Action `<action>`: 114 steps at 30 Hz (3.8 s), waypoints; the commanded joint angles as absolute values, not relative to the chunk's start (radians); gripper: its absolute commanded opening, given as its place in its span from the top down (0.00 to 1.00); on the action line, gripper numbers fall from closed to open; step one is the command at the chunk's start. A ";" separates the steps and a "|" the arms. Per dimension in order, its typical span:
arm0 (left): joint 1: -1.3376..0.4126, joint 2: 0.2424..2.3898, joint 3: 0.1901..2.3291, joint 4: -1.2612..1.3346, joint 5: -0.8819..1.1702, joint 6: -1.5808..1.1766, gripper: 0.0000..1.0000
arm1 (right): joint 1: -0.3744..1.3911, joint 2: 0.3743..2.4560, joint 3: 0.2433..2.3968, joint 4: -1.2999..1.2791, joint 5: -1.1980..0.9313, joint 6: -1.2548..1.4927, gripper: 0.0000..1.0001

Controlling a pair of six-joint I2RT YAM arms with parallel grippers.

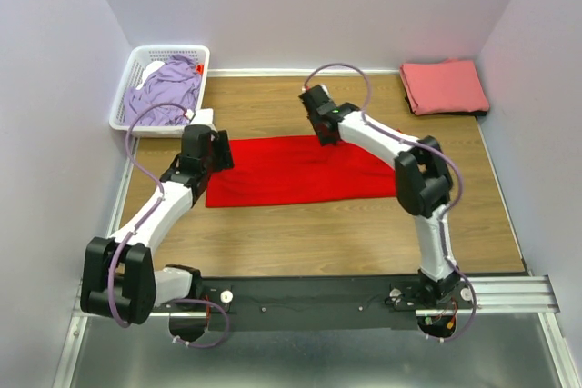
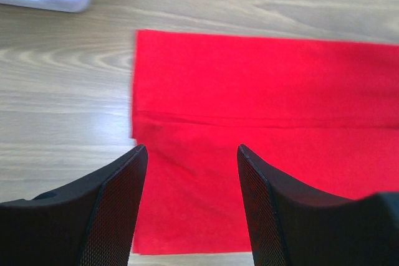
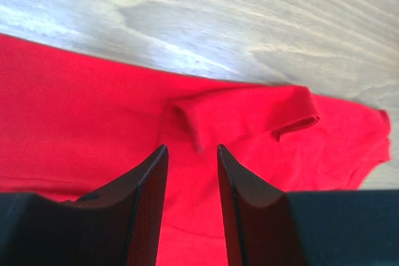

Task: Fold and stack the t-shirts
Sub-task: Fold the tshirt

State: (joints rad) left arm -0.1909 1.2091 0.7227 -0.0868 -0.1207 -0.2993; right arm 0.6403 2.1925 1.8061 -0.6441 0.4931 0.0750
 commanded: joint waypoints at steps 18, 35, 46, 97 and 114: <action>-0.554 1.790 1.258 0.032 0.294 -0.578 0.32 | 0.100 1.824 1.100 -0.020 -0.344 0.681 0.65; -0.609 2.140 1.543 0.012 0.324 -0.660 0.35 | 0.089 1.893 1.046 0.090 -0.310 0.838 0.66; -0.607 2.223 1.604 0.002 0.301 -0.676 0.42 | 0.084 1.936 1.032 0.146 -0.296 0.910 0.66; -0.603 2.309 1.680 -0.023 0.265 -0.678 0.78 | 0.069 2.034 0.965 0.390 -0.278 1.121 0.80; -0.577 2.272 1.661 -0.037 0.259 -0.657 0.87 | 0.049 1.939 0.969 0.323 -0.276 1.033 0.99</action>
State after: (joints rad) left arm -0.5900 2.2948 1.6657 -0.0101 0.2779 -0.6762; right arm 0.0704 1.9999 0.9710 0.3920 -0.3176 1.0985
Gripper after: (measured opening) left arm 0.137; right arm 0.010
